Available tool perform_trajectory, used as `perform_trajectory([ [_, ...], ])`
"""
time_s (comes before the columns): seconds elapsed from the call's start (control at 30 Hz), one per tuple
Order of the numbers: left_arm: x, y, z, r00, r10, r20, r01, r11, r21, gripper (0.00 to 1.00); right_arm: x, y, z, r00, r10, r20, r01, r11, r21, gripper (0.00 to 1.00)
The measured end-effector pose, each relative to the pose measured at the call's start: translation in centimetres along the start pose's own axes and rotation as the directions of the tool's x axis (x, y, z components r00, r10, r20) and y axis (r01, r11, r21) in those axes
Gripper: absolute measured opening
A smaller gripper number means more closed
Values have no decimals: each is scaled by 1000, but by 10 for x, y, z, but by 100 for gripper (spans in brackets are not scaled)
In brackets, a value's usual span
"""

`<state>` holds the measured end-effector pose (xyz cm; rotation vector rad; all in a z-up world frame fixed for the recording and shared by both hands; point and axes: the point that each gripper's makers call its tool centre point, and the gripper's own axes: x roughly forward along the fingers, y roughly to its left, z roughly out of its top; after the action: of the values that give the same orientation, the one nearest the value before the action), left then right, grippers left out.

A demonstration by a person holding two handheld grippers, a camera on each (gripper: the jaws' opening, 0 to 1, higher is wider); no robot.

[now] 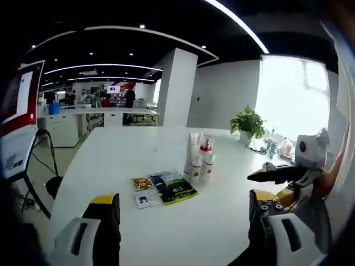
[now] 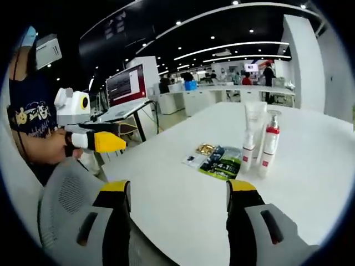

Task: Arrange the skincare products in the storage area until every visible bottle or jar stands upright without overlapping.

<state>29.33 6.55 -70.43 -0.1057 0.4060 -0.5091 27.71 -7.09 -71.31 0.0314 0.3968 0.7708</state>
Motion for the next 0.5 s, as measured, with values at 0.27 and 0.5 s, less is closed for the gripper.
perform_trajectory([
  [0.27, -4, -28, -22, 1000, 19, -13, -16, 984, 175, 91, 1, 1, -1, 1000, 7, -12, -7, 1000, 4, 65],
  [0.5, -8, -13, -16, 999, 48, 15, -50, 993, 108, 85, 1, 5, -1, 1000, 18, -11, -18, 1000, 5, 55],
])
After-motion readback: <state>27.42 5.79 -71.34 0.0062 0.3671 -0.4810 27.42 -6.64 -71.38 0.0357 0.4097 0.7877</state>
